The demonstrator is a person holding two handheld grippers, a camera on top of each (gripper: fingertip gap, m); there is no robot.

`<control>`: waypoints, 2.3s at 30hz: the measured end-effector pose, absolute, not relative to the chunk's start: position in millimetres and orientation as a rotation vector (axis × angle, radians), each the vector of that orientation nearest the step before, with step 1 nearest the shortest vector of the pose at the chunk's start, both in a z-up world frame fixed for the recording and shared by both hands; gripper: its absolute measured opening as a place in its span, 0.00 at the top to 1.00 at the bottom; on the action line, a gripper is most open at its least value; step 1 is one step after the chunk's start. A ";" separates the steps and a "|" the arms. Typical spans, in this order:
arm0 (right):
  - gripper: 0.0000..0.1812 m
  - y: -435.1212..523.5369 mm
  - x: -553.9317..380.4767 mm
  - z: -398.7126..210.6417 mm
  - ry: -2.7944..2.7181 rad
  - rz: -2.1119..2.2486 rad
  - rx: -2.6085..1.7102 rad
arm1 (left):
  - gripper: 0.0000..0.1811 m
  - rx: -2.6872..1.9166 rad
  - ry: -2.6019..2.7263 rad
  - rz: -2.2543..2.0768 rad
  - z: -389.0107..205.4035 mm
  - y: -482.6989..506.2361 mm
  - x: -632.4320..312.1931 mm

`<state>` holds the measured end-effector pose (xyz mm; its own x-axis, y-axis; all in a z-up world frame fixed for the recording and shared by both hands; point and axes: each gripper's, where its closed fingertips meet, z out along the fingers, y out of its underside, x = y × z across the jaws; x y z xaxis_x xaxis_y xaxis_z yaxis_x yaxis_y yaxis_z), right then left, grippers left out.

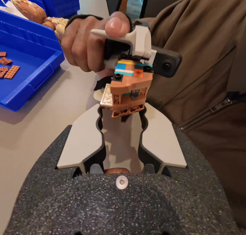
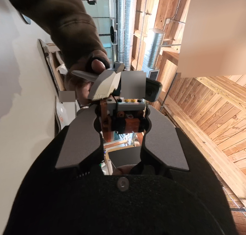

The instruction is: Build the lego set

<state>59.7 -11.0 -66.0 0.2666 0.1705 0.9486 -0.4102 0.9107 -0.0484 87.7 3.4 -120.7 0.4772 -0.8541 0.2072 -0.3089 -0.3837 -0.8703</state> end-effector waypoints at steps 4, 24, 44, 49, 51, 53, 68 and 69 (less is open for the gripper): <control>0.64 -12.5 57.0 -68.5 -1.252 0.413 0.227 | 0.68 -1.865 0.923 -0.879 -122.2 3.0 86.4; 0.64 -15.6 36.2 -78.6 -1.277 0.355 0.265 | 0.67 -1.638 0.903 -0.889 -119.1 4.4 68.4; 0.64 -18.8 31.4 -69.5 -1.176 0.305 0.285 | 0.68 -1.443 0.779 -0.817 -112.6 8.3 65.0; 0.64 -19.1 27.1 -71.1 -1.180 0.309 0.284 | 0.68 -1.427 0.771 -0.780 -114.3 9.5 59.8; 0.64 -19.2 24.4 -73.3 -1.187 0.307 0.284 | 0.69 -1.418 0.763 -0.785 -116.3 9.6 57.3; 0.64 -18.4 21.2 -75.8 -1.201 0.309 0.281 | 0.69 -1.409 0.745 -0.791 -118.3 10.6 54.7; 0.59 -16.3 8.3 -87.3 -1.342 0.365 0.294 | 0.69 -1.347 0.656 -0.858 -118.5 12.5 42.2; 0.61 -15.7 8.4 -86.1 -1.333 0.363 0.292 | 0.69 -1.344 0.653 -0.860 -118.5 12.9 42.5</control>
<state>8.4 -15.7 -86.1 0.1942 0.0891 0.9769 -0.4182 0.9084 0.0003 42.5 12.9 -118.5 0.5478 -0.8334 0.0737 0.1526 0.0129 -0.9882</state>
